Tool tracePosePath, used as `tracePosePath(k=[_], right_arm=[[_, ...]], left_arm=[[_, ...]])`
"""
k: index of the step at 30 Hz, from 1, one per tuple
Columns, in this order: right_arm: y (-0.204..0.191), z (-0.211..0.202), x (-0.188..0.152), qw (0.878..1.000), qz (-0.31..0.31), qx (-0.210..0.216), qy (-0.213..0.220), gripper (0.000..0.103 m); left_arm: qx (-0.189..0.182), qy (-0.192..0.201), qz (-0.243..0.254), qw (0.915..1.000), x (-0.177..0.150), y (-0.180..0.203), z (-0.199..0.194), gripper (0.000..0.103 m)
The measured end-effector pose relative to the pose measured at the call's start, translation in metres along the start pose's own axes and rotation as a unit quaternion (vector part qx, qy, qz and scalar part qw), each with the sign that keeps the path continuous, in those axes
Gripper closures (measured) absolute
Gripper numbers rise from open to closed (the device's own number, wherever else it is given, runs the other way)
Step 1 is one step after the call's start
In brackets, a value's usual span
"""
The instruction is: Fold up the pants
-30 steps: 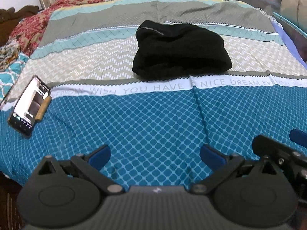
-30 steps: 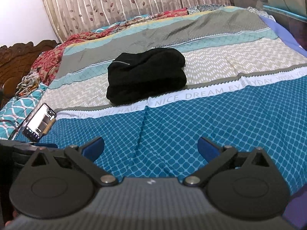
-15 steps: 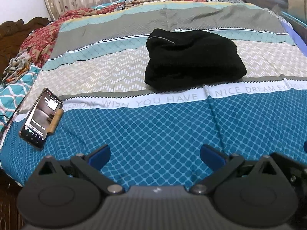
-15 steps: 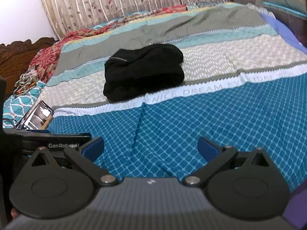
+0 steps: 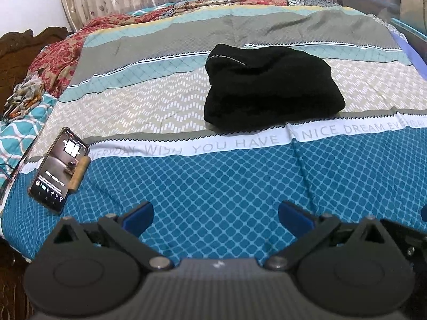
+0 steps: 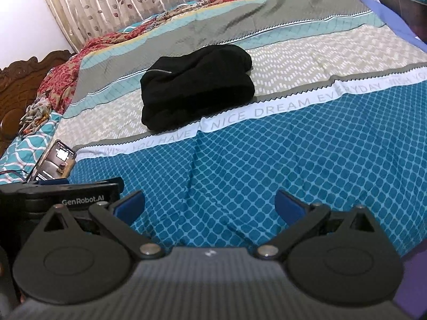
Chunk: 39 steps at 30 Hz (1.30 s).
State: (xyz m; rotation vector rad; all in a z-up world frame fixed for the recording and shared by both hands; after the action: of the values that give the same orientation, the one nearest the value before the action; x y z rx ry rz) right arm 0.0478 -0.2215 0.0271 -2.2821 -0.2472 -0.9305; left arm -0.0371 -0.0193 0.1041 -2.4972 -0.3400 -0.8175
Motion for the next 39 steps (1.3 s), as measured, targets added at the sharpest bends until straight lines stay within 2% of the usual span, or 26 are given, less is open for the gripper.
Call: tracePosePath(k=[18, 26, 31, 39], right_arm=[[-0.001, 0.008, 0.000, 1.000, -0.016, 0.002, -0.018, 0.000], [0.000, 0.010, 0.003, 1.000, -0.017, 0.000, -0.019, 0.000], [0.001, 0.008, 0.004, 1.000, -0.016, 0.000, -0.018, 0.000], [0.001, 0.008, 0.003, 1.000, -0.016, 0.000, -0.019, 0.000]], left_arm=[[0.009, 0.003, 0.004, 1.0000, 0.000, -0.002, 0.005, 0.000], [-0.002, 0.004, 0.004, 1.0000, 0.001, -0.002, 0.006, 0.000], [-0.010, -0.016, 0.016, 0.9997, -0.001, 0.002, 0.009, 0.000], [-0.004, -0.025, 0.010, 0.9996, -0.001, 0.001, 0.013, 0.000]])
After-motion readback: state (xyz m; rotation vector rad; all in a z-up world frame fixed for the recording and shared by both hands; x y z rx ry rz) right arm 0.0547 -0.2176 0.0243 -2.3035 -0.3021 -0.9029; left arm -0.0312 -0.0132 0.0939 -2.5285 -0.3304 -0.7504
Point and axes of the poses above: each gripper's, at about its wrist camera, not at the fingertips, and z roughly the way its jaws point, y to its right, x to its top, the point moved 1 cm from there along z, roughly the way its jaws point, and after that the axes turned 14 degrees about x, right-handed, at the moved point
